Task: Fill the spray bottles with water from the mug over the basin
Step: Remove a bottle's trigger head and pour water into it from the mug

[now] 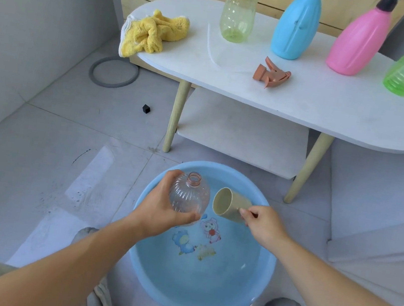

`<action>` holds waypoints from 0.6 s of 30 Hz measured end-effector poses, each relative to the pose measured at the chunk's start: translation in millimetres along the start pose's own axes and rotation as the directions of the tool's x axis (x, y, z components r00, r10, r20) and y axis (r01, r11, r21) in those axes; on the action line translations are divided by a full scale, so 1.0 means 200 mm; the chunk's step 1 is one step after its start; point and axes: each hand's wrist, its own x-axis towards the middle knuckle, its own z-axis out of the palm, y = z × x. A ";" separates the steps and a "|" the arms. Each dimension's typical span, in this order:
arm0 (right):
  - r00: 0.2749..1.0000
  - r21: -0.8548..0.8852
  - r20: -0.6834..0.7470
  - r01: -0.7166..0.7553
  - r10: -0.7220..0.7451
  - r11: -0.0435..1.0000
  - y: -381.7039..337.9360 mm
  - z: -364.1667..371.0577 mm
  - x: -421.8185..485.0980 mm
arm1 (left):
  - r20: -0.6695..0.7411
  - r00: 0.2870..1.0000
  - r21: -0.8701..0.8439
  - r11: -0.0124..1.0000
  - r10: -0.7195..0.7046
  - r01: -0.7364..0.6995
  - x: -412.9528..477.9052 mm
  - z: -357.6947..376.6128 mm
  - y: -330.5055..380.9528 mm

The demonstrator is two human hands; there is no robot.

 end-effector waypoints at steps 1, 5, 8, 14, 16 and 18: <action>1.000 -0.031 0.012 0.007 -0.007 1.000 0.01 0.02 0.01 | 0.001 1.000 0.002 1.000 -0.006 0.006 0.01 0.01 -0.01; 0.997 -0.142 0.073 0.027 -0.017 0.989 0.00 0.04 0.03 | 0.005 1.000 0.013 1.000 -0.022 0.022 0.03 0.02 -0.02; 0.992 -0.220 0.120 0.075 -0.049 0.973 -0.01 0.04 0.04 | 0.012 1.000 0.013 1.000 -0.019 0.019 0.03 0.04 -0.02; 0.987 -0.247 0.146 0.102 -0.067 0.964 0.00 0.05 0.05 | 0.012 1.000 0.024 1.000 -0.009 0.008 0.04 0.05 -0.01; 0.986 -0.247 0.156 0.096 -0.059 0.964 0.01 0.07 0.06 | 0.007 1.000 0.024 1.000 -0.008 0.008 0.04 0.05 0.00; 0.986 -0.247 0.158 0.084 -0.046 0.965 0.02 0.08 0.06 | 0.002 1.000 0.025 1.000 -0.003 0.003 0.04 0.04 0.00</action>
